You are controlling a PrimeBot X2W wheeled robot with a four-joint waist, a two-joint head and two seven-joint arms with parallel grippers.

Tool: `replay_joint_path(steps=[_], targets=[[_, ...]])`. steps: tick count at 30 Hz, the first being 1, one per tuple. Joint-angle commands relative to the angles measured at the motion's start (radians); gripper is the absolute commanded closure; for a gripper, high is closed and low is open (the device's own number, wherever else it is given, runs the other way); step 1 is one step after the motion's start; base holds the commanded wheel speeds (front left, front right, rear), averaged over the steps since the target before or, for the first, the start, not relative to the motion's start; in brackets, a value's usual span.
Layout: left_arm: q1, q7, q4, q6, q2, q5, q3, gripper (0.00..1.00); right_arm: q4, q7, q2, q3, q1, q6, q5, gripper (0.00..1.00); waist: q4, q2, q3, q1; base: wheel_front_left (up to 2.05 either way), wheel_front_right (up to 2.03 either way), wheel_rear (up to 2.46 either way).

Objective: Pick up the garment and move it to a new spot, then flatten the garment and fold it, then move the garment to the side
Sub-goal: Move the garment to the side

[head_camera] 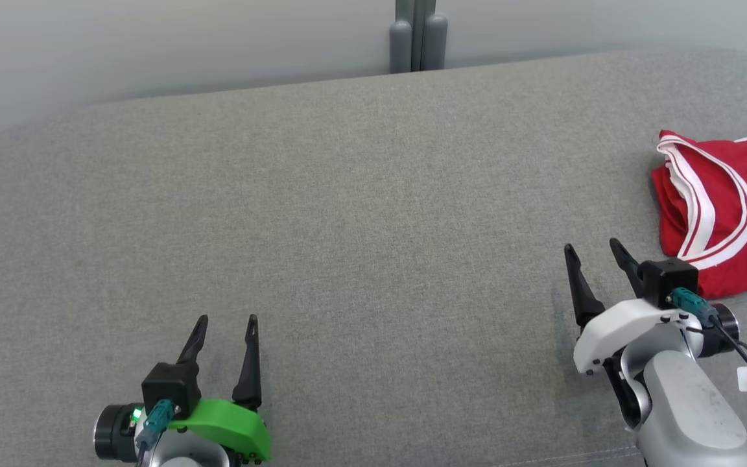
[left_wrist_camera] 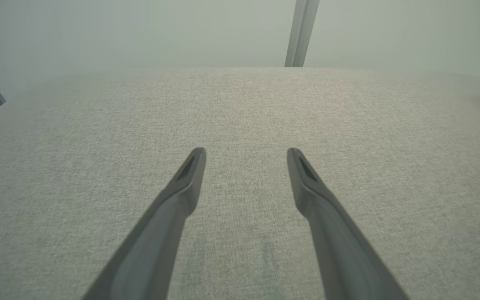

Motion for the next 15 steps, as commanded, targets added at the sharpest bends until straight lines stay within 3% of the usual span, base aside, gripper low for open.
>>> replay_joint_path(steps=[1,15], targets=[[0.018,0.001,0.005,0.007,0.004,0.001,0.012,0.00,-0.008,-0.002,-0.001,-0.008,0.023,-0.002,0.013,0.00,0.041,-0.0001,-0.072,0.0000,0.00,0.00,0.00],[0.061,0.001,0.058,0.019,0.004,0.009,0.068,0.00,-0.047,-0.002,0.035,0.010,0.149,-0.002,-0.019,0.00,0.057,-0.0001,-0.157,0.0000,0.00,0.00,0.00]])
